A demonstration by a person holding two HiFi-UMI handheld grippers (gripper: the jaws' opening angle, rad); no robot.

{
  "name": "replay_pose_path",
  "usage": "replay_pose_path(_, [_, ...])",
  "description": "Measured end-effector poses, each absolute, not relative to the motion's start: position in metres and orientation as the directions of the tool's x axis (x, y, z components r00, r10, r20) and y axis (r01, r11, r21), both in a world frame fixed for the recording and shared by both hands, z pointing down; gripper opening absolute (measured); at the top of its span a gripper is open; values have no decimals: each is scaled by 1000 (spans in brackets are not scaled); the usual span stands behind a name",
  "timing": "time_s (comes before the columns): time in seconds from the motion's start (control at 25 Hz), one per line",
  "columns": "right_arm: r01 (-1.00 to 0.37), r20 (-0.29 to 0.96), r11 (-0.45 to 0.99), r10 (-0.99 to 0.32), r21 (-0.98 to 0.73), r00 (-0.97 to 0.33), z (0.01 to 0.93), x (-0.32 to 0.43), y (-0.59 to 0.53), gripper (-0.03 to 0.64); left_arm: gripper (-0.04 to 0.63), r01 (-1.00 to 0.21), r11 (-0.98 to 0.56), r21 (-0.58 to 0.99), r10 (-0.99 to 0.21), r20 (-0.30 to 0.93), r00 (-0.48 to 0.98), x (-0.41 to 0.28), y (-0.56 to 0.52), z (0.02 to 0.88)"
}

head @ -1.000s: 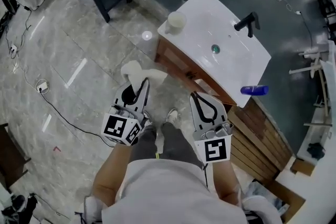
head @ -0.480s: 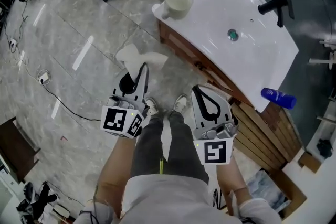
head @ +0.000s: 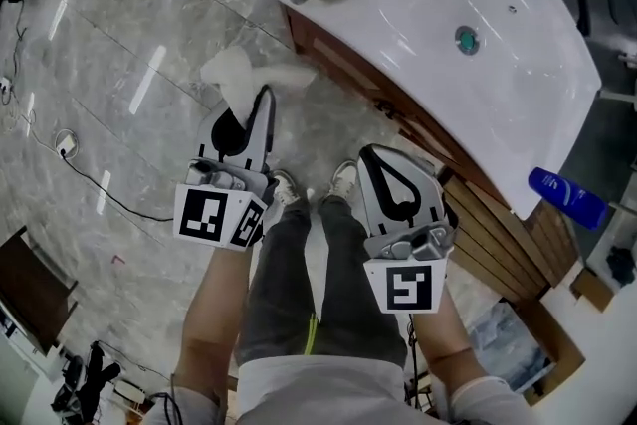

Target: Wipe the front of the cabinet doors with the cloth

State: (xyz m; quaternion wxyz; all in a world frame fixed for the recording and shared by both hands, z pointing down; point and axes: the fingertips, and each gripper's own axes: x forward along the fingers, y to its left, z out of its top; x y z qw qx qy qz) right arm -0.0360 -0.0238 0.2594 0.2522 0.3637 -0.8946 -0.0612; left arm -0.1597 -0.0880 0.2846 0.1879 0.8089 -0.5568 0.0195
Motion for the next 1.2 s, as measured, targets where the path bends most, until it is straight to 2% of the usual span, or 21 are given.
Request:
replay_pose_path(0.6, [-633,408,719,-690,288,-598,354,-9,-35,44,58,-908,-343,242,-894,213,394,-137,-133,360])
replay_pose_path(1.2, [-661,434,690,-713,295,-550,411,19,-43,44,58,-880,-425,213,-872,164,461,-110,-160,389])
